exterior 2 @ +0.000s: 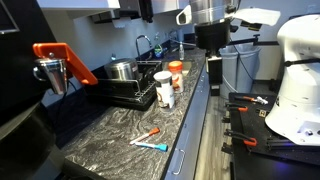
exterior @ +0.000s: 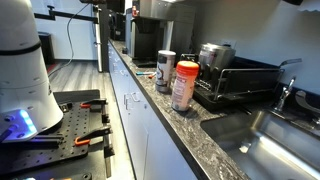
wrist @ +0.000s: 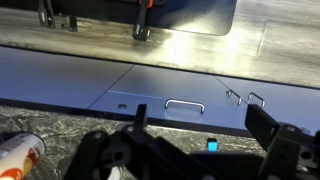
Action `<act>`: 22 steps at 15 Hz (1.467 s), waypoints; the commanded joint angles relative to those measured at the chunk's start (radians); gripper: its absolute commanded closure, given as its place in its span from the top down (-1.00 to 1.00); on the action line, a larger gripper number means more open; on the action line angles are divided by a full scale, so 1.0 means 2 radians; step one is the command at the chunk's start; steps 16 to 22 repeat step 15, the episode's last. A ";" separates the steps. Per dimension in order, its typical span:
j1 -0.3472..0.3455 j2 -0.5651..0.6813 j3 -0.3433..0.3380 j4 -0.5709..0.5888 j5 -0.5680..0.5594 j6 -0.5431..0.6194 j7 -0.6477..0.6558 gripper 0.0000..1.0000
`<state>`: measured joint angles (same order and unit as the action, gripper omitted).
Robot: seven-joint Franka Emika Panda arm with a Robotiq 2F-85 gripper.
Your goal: Remove the blue marker from the cabinet and put it on the counter
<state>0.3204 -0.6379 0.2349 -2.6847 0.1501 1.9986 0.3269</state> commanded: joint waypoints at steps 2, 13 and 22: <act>-0.016 -0.114 0.003 -0.077 0.040 -0.031 0.029 1.00; -0.102 -0.142 0.002 -0.049 0.008 -0.060 0.029 1.00; -0.102 -0.142 0.003 -0.049 0.008 -0.060 0.029 1.00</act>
